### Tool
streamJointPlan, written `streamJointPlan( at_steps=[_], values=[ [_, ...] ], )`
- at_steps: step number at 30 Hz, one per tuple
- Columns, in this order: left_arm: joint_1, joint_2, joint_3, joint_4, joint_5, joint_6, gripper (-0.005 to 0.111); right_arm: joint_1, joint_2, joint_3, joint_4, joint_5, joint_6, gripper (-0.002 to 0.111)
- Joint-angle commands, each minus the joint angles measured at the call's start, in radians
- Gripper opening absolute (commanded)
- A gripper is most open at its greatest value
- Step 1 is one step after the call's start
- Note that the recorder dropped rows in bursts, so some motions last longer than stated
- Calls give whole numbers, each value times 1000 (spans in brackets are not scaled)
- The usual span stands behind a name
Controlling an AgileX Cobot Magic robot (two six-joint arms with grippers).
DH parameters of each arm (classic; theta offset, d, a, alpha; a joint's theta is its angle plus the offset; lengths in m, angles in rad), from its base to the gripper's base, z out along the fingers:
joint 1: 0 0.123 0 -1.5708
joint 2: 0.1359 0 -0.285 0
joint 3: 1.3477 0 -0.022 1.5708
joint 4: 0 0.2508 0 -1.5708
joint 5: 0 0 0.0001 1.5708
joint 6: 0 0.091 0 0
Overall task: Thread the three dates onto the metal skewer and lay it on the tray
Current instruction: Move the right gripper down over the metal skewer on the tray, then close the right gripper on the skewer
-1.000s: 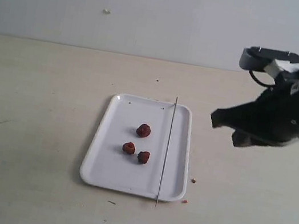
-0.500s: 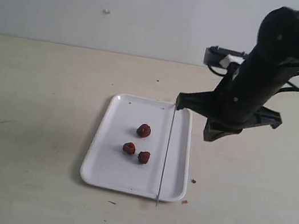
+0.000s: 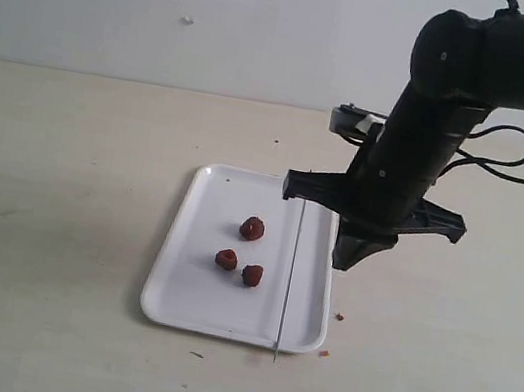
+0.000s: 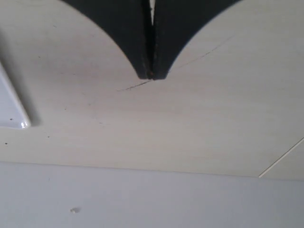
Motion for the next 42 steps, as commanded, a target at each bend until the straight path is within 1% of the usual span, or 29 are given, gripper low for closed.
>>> streamJointPlan(
  at_steps=[1, 6, 8, 10, 14, 17, 19, 26, 34, 39, 42],
  values=[
    [0, -6, 4, -6, -5, 3, 0, 40, 8, -25, 3, -38, 15, 0],
    [0, -6, 4, -6, -5, 3, 0, 83, 47, -25, 1, -95, 20, 0],
    [0, -6, 4, -6, -5, 3, 0, 83, 64, -25, 3, -92, 25, 3],
    [0, -6, 4, -6, -5, 3, 0, 83, 79, -25, 17, -77, 17, 9],
    [-16, -6, 4, -6, -5, 3, 0, 87, 108, -25, 47, -75, -17, 26],
    [-22, -6, 4, -6, -5, 3, 0, 87, 118, -25, 43, -93, -1, 36],
    [-32, -6, 4, -6, -5, 3, 0, 87, 128, -25, 43, -99, 13, 38],
    [-54, -6, 4, -6, -5, 3, 0, 87, 162, -23, 42, -144, 28, 38],
    [-57, -6, 4, -6, -5, 3, 0, 87, 180, -21, 38, -199, 44, 38],
    [-57, -6, 4, -6, -5, 3, 0, 87, 182, -21, 4, -214, 79, 32],
    [-57, -6, 4, -6, -5, 3, 0, 87, 182, -21, -3, -226, 96, 32]
  ],
)
